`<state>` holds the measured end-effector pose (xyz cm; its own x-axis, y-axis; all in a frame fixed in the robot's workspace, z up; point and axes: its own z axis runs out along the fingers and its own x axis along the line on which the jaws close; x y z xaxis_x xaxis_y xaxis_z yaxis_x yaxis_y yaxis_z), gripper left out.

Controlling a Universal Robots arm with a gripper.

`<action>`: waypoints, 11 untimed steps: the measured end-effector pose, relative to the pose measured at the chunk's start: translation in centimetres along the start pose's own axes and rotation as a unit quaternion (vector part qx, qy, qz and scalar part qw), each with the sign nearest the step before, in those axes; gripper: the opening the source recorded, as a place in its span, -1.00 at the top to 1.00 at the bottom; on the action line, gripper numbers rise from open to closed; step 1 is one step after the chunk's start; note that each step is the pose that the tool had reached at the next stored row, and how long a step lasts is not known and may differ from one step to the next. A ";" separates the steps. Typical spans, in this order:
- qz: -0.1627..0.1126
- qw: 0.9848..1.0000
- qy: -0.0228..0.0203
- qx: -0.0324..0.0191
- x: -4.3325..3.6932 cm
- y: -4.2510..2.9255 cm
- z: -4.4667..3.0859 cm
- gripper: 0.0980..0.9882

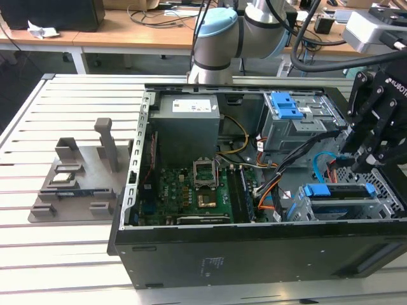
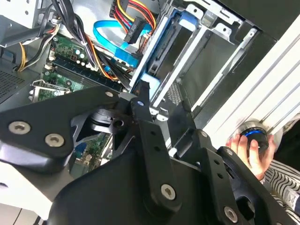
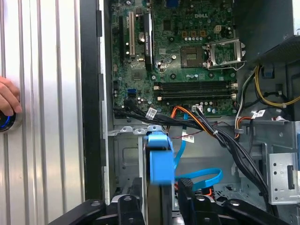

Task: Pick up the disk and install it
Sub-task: 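Insert the disk into the insertion slot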

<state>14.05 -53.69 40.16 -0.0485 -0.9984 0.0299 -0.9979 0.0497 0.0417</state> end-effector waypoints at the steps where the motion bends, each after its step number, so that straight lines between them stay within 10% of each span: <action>1: 0.000 1.000 0.000 0.000 0.00 0.00 -0.01 0.24; 11: 0.000 1.000 0.000 0.000 0.00 0.00 0.02 0.98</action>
<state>14.05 -53.69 40.14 -0.0485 -0.9984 0.0302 -0.9979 0.0497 0.0417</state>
